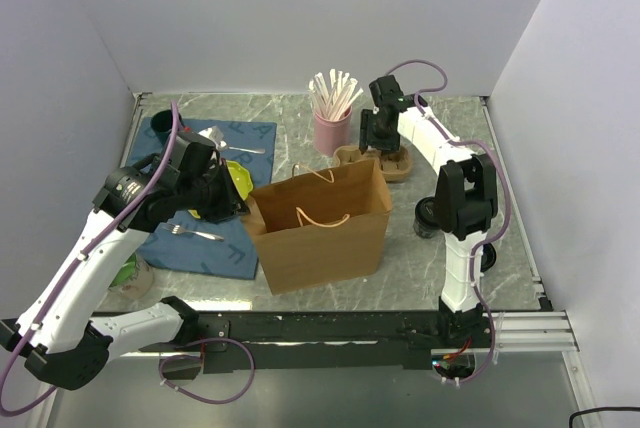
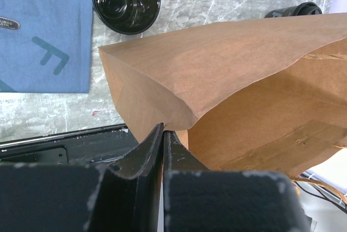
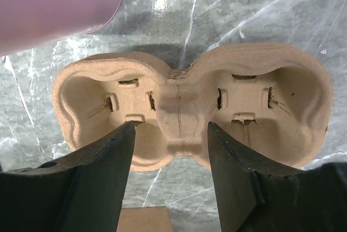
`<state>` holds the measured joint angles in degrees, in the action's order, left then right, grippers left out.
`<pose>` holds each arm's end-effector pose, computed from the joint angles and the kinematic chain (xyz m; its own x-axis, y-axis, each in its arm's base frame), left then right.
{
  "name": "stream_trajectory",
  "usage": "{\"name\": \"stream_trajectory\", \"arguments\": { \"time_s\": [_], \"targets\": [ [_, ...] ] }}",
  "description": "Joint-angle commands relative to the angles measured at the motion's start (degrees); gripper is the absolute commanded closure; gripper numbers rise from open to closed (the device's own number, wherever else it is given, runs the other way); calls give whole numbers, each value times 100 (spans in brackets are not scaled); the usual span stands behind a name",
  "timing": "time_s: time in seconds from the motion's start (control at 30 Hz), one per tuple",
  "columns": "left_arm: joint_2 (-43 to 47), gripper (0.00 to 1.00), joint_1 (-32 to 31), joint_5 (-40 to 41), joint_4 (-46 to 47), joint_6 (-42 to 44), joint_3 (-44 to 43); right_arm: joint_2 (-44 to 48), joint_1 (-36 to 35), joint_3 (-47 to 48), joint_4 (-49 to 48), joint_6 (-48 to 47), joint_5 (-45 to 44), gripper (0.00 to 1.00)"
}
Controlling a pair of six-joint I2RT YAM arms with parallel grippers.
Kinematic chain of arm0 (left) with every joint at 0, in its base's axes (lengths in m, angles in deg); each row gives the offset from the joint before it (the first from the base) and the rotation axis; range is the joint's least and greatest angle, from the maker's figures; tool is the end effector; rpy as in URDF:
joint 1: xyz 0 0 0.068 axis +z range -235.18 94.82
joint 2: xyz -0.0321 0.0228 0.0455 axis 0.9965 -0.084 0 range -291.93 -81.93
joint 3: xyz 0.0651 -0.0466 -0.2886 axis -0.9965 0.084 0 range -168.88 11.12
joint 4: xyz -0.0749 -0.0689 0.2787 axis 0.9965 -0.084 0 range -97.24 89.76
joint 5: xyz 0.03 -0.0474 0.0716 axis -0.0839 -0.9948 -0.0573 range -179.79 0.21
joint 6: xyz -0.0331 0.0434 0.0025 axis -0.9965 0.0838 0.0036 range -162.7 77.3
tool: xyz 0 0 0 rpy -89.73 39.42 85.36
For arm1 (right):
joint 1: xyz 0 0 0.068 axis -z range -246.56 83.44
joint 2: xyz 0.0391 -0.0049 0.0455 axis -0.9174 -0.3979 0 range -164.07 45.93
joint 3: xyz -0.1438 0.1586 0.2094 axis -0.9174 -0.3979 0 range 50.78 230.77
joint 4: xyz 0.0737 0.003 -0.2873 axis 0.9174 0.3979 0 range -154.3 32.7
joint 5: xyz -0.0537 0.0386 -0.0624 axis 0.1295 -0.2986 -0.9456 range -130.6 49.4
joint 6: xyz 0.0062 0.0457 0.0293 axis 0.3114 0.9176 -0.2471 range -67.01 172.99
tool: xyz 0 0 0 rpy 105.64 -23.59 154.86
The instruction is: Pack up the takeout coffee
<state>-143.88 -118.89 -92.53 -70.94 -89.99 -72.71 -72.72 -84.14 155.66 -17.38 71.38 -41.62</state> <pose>0.1616 -0.1099 0.4484 -0.8513 -0.3144 -0.4202 -0.0663 0.8587 -0.5082 0.4790 0.1512 0.2639 -0.8814 0.0517 -0.4695 -0.0165 0.9900 0.1399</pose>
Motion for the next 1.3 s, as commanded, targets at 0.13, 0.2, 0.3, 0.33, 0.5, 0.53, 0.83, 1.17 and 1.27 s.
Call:
{"name": "stream_trajectory", "arguments": {
  "time_s": [0.13,0.2,0.3,0.33,0.5,0.53,0.83,1.17,1.27],
  "targets": [
    [52,91,5,-77,144,9,34,-149,18,-47,72,86,-39,34],
    [52,91,5,-77,161,-8,42,-158,18,-116,37,94,-48,32],
    [61,91,5,-77,153,-9,51,-150,27,-179,-42,94,-48,33],
    [43,91,5,-60,153,-9,34,-176,18,-170,-42,94,-39,33],
    [25,91,5,-33,144,0,-10,-255,36,-99,-86,112,22,38],
    [17,91,5,-42,135,0,-28,-264,36,-91,-95,112,31,38],
    [-36,91,5,-24,126,18,-54,-273,62,32,-25,77,-21,49],
    [-10,91,5,-42,197,0,8,-211,71,278,72,42,-74,45],
    [-10,91,5,-42,197,-9,-1,-264,71,314,63,-11,-83,51]
  ]
}}
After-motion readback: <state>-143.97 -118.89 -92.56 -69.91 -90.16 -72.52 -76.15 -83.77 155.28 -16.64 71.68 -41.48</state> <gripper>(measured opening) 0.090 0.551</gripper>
